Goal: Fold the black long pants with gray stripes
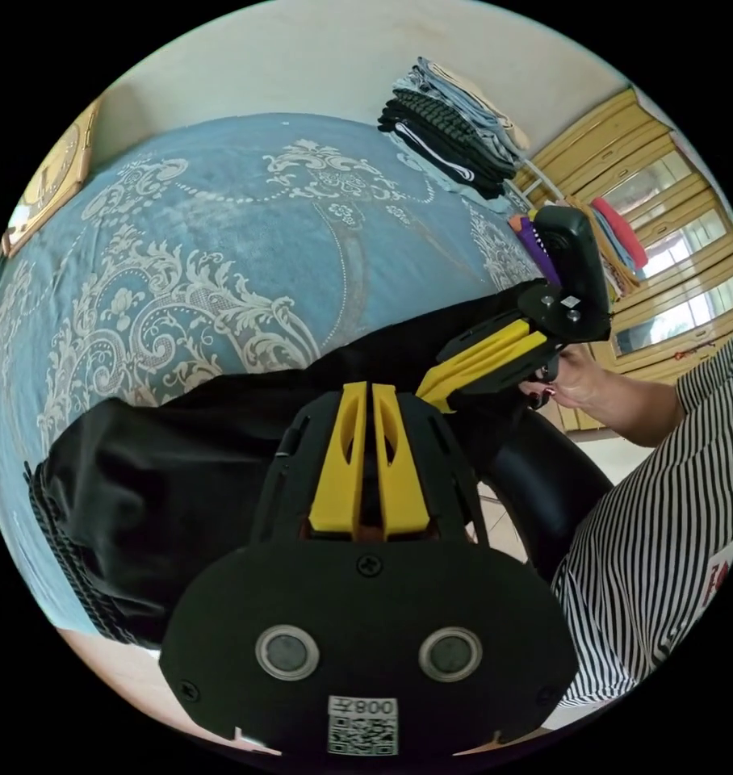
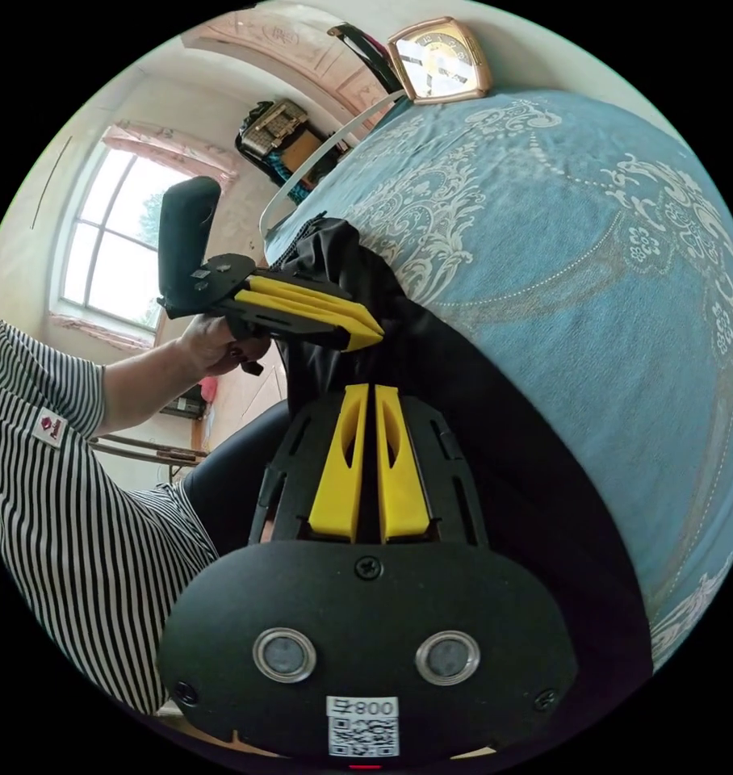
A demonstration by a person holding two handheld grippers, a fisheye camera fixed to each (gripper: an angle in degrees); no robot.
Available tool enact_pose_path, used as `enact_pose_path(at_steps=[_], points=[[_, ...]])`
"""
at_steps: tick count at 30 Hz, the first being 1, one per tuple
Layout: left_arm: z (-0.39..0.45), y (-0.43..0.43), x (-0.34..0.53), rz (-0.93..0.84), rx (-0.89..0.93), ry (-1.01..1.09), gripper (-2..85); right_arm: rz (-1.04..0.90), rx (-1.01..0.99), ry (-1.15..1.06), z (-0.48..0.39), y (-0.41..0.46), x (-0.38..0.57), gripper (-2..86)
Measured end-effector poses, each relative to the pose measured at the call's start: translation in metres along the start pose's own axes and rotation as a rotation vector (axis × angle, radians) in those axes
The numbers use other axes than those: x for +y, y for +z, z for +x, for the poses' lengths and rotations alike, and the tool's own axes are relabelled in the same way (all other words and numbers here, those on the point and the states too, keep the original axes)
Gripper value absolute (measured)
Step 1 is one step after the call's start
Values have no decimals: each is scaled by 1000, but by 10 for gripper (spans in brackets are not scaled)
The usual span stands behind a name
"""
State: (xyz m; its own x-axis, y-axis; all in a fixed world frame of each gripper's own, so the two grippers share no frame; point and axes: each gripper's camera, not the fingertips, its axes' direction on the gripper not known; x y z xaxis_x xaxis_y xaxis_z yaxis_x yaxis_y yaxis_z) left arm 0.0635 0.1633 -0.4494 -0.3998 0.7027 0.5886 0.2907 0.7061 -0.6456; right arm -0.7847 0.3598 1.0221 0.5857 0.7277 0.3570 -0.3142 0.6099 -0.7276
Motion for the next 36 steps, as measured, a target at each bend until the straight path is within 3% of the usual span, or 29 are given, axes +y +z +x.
enact_pose_path(at_steps=[7, 12, 20, 28, 36], points=[[-12, -30, 30, 90, 47, -84, 9, 135, 31, 2, -4, -21, -8, 43], [-13, -46, 33, 111, 38, -74, 7, 22, 142, -87, -11, 13, -40, 59], [-21, -78, 39, 176, 42, -53, 6, -35, 117, -171, -17, 32, -67, 20], [-45, -107, 5, 281, -35, -16, 5, 27, 202, -174, 2, -3, -109, 5], [-100, -68, -32, 131, -42, -128, 6, -22, 283, -23, 51, -2, -135, 2]])
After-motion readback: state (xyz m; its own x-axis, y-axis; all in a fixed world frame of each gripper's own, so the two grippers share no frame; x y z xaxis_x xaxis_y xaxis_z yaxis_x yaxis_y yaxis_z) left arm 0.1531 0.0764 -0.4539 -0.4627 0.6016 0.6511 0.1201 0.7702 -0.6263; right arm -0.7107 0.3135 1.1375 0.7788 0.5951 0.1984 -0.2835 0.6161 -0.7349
